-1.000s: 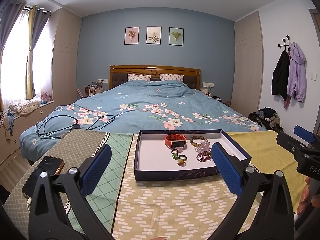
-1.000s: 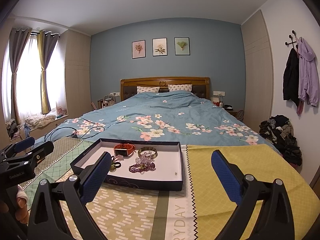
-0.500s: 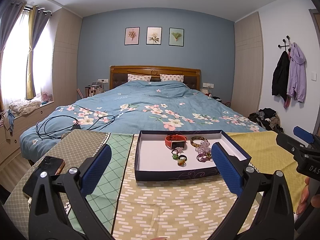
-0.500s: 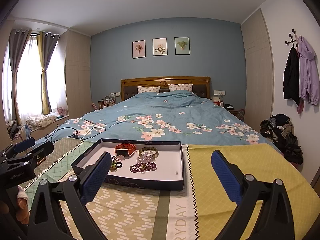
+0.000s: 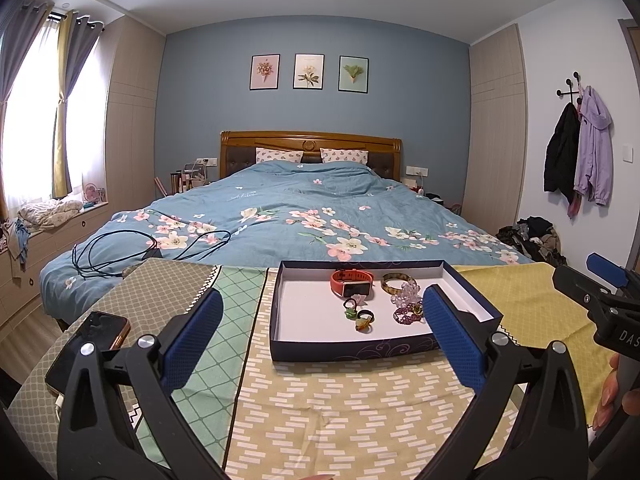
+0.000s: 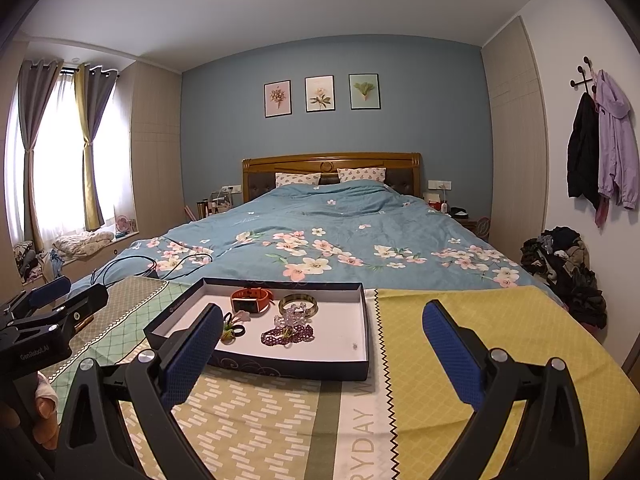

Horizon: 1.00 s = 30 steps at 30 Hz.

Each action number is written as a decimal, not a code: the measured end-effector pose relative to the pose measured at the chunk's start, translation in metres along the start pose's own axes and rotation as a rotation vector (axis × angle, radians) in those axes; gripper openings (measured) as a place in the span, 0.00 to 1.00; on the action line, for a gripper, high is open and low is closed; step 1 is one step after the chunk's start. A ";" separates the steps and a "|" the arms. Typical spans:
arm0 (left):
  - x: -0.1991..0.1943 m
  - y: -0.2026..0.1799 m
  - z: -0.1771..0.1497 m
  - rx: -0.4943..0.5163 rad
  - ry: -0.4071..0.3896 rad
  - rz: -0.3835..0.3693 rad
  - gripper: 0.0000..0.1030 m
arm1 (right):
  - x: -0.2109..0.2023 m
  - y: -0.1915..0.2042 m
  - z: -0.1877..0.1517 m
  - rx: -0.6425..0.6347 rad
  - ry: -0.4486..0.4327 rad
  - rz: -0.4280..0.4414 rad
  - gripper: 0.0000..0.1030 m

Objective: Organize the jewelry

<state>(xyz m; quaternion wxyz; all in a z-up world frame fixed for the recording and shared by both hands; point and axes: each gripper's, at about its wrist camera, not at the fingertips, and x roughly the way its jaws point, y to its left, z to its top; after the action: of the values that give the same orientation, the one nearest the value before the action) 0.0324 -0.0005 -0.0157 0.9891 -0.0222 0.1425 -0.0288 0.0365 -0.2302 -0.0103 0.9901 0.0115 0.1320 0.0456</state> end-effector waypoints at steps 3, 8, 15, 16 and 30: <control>0.000 0.000 0.000 -0.001 0.000 -0.001 0.95 | 0.001 0.002 0.000 -0.002 0.000 0.002 0.93; 0.000 0.000 0.000 0.000 0.000 0.000 0.95 | 0.002 0.003 0.000 0.000 0.003 0.003 0.93; -0.001 0.000 0.000 0.000 0.000 -0.001 0.95 | 0.003 0.001 0.001 0.002 0.000 0.004 0.93; -0.001 0.000 0.000 0.002 0.000 0.000 0.95 | 0.003 0.001 0.001 0.002 0.000 0.005 0.93; -0.001 0.000 0.000 0.002 0.000 -0.001 0.95 | 0.004 0.001 0.000 0.003 0.004 0.005 0.93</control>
<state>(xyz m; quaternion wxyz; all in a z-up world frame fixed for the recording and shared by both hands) 0.0315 -0.0001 -0.0159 0.9891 -0.0213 0.1426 -0.0295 0.0404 -0.2293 -0.0111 0.9897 0.0131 0.1341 0.0478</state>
